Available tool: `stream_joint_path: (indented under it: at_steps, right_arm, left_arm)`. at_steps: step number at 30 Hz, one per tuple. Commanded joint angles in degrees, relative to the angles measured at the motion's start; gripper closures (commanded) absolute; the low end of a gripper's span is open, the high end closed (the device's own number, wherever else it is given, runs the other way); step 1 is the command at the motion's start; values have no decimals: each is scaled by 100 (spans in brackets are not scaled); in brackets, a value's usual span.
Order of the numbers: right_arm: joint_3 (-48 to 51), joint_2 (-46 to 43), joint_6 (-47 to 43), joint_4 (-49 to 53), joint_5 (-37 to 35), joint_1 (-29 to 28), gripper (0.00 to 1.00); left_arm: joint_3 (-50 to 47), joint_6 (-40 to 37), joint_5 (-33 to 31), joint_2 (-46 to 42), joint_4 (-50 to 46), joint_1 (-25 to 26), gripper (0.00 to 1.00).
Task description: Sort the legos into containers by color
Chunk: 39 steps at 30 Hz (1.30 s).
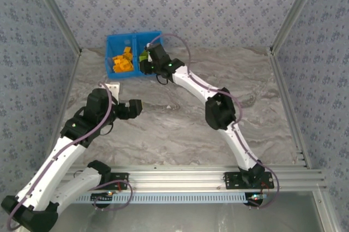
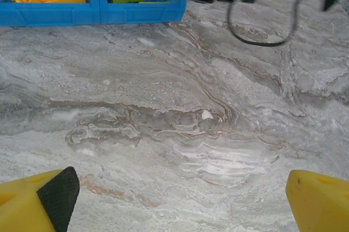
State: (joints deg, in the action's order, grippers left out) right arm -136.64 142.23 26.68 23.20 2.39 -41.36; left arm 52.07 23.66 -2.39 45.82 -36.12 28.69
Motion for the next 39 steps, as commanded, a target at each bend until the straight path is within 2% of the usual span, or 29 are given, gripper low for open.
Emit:
stream_joint_path:
  at_steps: [1,7,13,14,19,21,25,28,31,36,39]
  right_arm:
    - [-1033,712,337,292,-357,93,72]
    - [-1746,1641,201,-692,-582,221,75]
    - [-1894,2007,268,-1521,-652,269,72]
    - [-1922,2047,317,-1565,-620,265,69]
    - [-2143,1901,396,-1303,-415,221,37]
    - [-2036,1667,577,-1059,-366,234,31]
    - [-1630,957,618,-629,268,304,31]
    - [-698,-42,222,-429,334,291,27]
    - [884,-1356,-156,-610,111,305,18]
    - [3783,-3757,-958,-1194,-560,451,6]
    - [5286,-5115,-1343,-1317,-1186,623,2]
  left_arm:
    - [158,119,45,-94,-142,36,1]
    - [57,196,156,-172,-176,36,1]
    - [66,187,257,-125,-238,35,1]
    - [66,192,259,-115,-238,40,1]
    - [22,248,-32,-139,-238,38,1]
    - [8,336,-384,-147,-396,40,1]
    - [-62,447,-1250,-126,-308,34,1]
    - [-223,396,-2097,-149,6,27,1]
    - [-510,153,-2818,-137,467,14,1]
    - [-1063,-405,-3411,-95,1536,-135,1]
    - [-1391,-599,-3462,29,2060,-419,1]
